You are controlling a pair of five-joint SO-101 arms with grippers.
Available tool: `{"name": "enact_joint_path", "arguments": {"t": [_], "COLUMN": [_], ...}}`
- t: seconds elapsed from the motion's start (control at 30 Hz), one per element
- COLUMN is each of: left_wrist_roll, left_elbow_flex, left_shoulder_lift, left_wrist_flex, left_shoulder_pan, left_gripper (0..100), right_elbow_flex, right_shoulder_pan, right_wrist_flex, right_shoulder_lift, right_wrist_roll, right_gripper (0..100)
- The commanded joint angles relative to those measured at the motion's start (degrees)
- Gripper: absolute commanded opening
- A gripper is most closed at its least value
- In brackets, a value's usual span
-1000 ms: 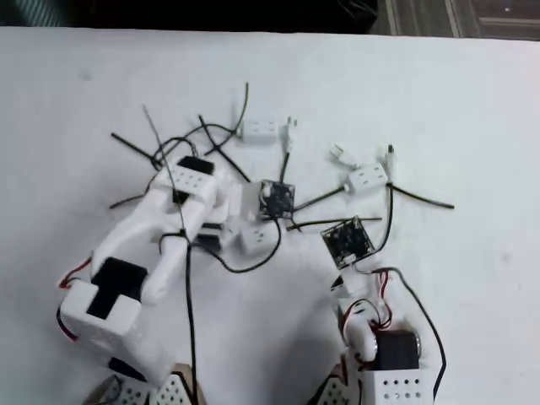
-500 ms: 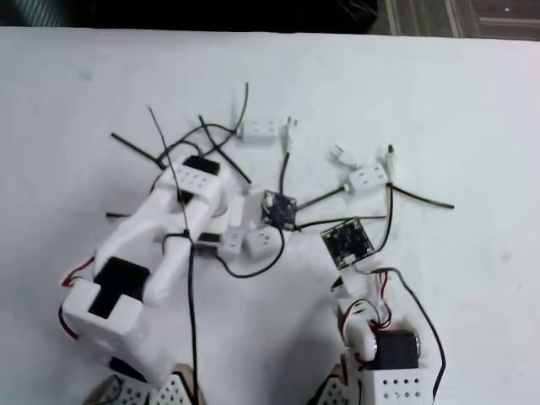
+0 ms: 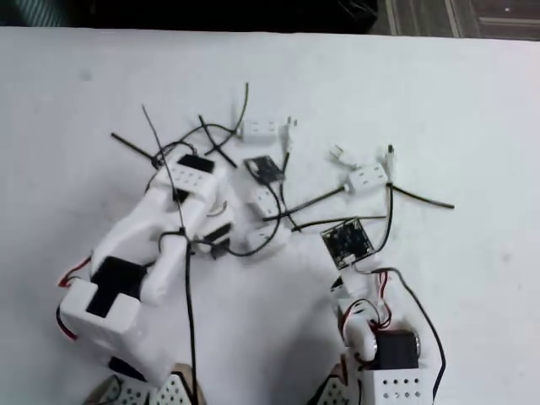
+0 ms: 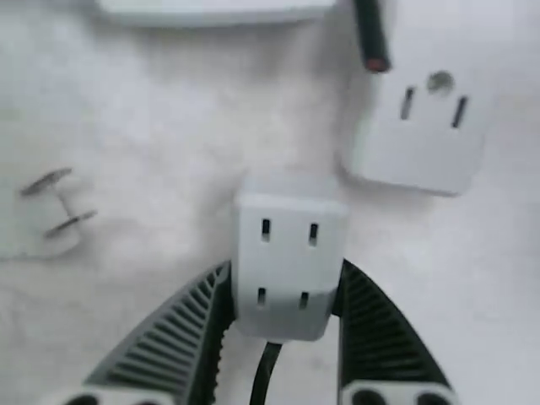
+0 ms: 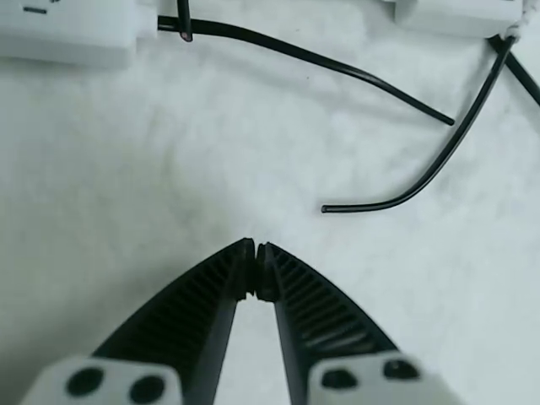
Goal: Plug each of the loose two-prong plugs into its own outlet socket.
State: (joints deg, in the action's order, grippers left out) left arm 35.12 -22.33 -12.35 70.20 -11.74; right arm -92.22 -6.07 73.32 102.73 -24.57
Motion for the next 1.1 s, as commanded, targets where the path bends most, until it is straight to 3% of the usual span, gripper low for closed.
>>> {"name": "enact_joint_path", "arguments": {"t": [0.0, 0.4, 0.6, 0.67, 1.07], "left_wrist_roll": [-7.0, -9.3, -9.3, -9.3, -5.7], "left_elbow_flex": [2.6, 3.1, 3.0, 3.0, 2.4], "left_shoulder_lift": [0.1, 0.1, 0.2, 0.8, 27.3], "left_wrist_flex": [0.8, 3.6, 4.7, 5.3, 14.2], "left_shoulder_pan": [2.9, 4.1, 4.4, 4.4, 9.9], "left_gripper": [3, 4, 23, 24, 24], "right_elbow_flex": [0.4, 0.4, 0.4, 0.4, 0.4], "right_shoulder_pan": [0.7, 0.7, 0.7, 0.7, 0.7], "right_wrist_flex": [-1.0, -1.0, -1.0, -1.0, -1.0], "right_shoulder_lift": [0.3, 0.3, 0.3, 0.3, 0.3], "right_wrist_roll": [-0.6, -0.6, -0.6, -0.6, -0.6], "right_gripper": [2.1, 2.1, 2.1, 2.1, 2.1]}}
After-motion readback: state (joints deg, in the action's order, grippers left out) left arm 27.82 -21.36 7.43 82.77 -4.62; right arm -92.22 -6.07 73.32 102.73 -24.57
